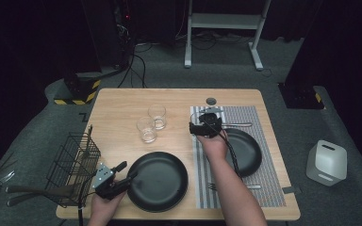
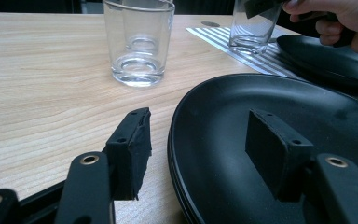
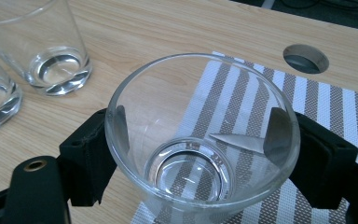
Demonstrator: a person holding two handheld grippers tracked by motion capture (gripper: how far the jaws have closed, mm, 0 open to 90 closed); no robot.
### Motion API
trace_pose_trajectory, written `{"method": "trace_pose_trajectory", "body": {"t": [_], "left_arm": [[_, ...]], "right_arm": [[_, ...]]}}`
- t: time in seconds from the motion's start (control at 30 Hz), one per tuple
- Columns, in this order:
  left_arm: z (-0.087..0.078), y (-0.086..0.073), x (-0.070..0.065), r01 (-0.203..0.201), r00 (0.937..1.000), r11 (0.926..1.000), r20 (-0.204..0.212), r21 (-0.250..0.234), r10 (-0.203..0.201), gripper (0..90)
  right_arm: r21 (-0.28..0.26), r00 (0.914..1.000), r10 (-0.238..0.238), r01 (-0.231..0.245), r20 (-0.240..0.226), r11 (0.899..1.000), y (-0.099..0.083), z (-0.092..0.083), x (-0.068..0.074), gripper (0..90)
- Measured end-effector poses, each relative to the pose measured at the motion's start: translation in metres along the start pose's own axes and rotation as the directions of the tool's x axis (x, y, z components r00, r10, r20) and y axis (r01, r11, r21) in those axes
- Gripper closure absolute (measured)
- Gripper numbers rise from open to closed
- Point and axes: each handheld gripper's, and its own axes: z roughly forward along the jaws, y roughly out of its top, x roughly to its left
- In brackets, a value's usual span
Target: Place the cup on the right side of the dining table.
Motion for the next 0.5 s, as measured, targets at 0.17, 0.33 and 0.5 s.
{"method": "trace_pose_trajectory", "body": {"t": [0.17, 0.33, 0.5], "left_arm": [[0.0, 0.0, -0.0001, -0.001, 1.0, 1.0, 0.0, 0.0, 0.001, 40.6], [0.0, -0.0001, 0.0, 0.0, 1.0, 1.0, 0.0, 0.0, 0.0, 40.6], [0.0002, -0.0001, -0.0004, 0.001, 1.0, 1.0, 0.0, 0.0, -0.001, 40.6]], "right_arm": [[0.011, 0.9998, 0.011, -0.012, 0.015, 1.0, -0.0015, 0.0028, -0.0046, 18.9], [0.012, 0.9996, 0.014, -0.014, 0.025, 1.0, -0.0021, 0.0046, -0.0085, 18.8], [0.015, 0.9992, 0.019, -0.019, 0.036, 1.0, -0.0026, 0.0053, -0.0102, 18.8]]}}
